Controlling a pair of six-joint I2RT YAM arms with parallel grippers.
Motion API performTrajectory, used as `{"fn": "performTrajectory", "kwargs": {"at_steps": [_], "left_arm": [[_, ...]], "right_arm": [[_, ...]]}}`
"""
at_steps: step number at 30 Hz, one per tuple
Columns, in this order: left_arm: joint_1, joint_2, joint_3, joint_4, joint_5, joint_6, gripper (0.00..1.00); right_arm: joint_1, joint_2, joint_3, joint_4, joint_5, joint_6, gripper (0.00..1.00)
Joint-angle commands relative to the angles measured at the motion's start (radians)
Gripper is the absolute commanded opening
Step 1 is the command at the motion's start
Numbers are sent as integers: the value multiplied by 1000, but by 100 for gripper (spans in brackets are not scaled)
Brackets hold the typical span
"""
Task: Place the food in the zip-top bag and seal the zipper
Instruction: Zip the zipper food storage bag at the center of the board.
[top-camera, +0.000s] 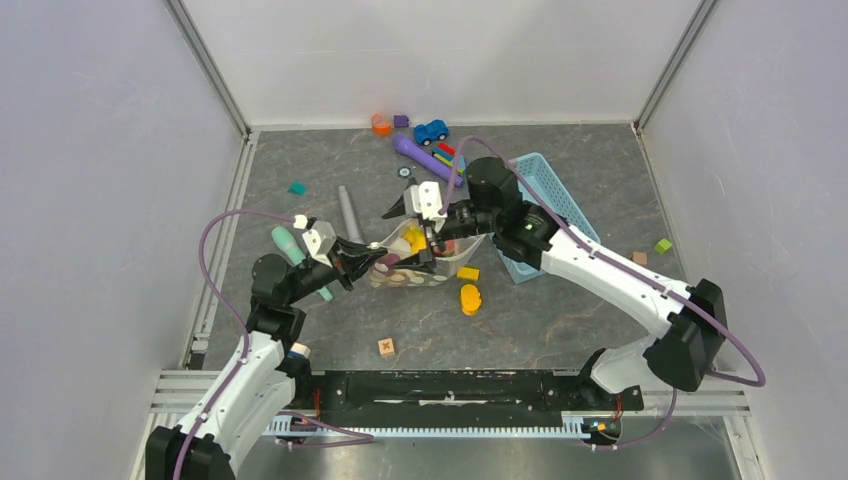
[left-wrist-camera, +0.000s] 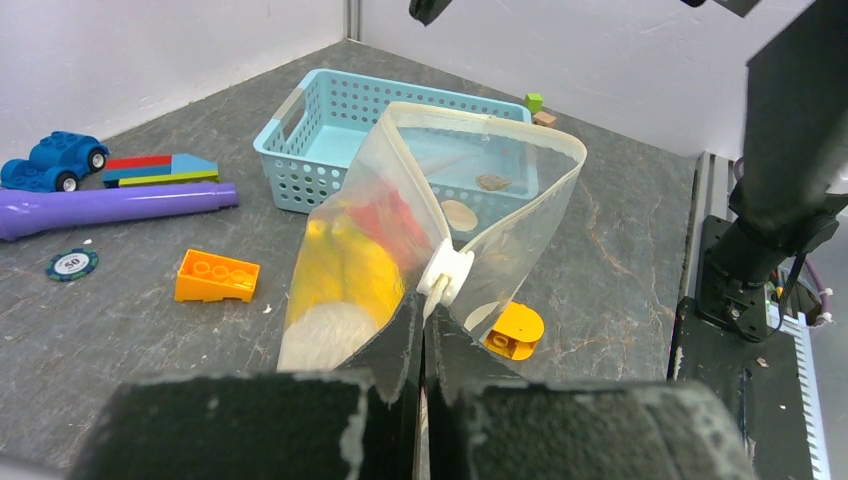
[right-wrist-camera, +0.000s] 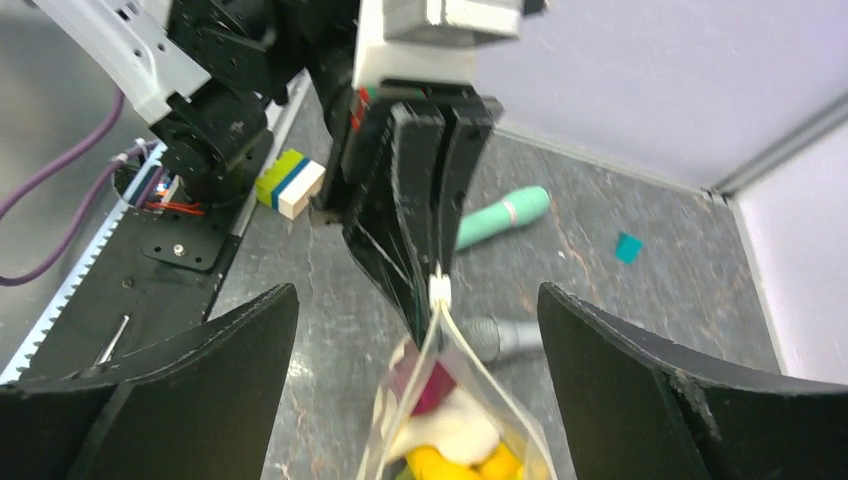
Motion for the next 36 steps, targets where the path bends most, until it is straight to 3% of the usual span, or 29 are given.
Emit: {"fn": "performTrajectory", "kwargs": {"at_steps": [1, 11, 21, 36], "left_arm": [[4, -18, -7, 18, 7, -22, 2], [4, -20, -11, 18, 5, -16, 2], [4, -21, -12, 17, 9, -16, 2], [4, -21, -14, 17, 9, -17, 2]], "right_arm": [[50, 58, 102, 4, 15, -52, 93], [85, 176, 208, -102, 64, -95, 72], [96, 191, 209, -145, 81, -129, 43], [98, 196, 208, -179, 98, -138, 16]]}}
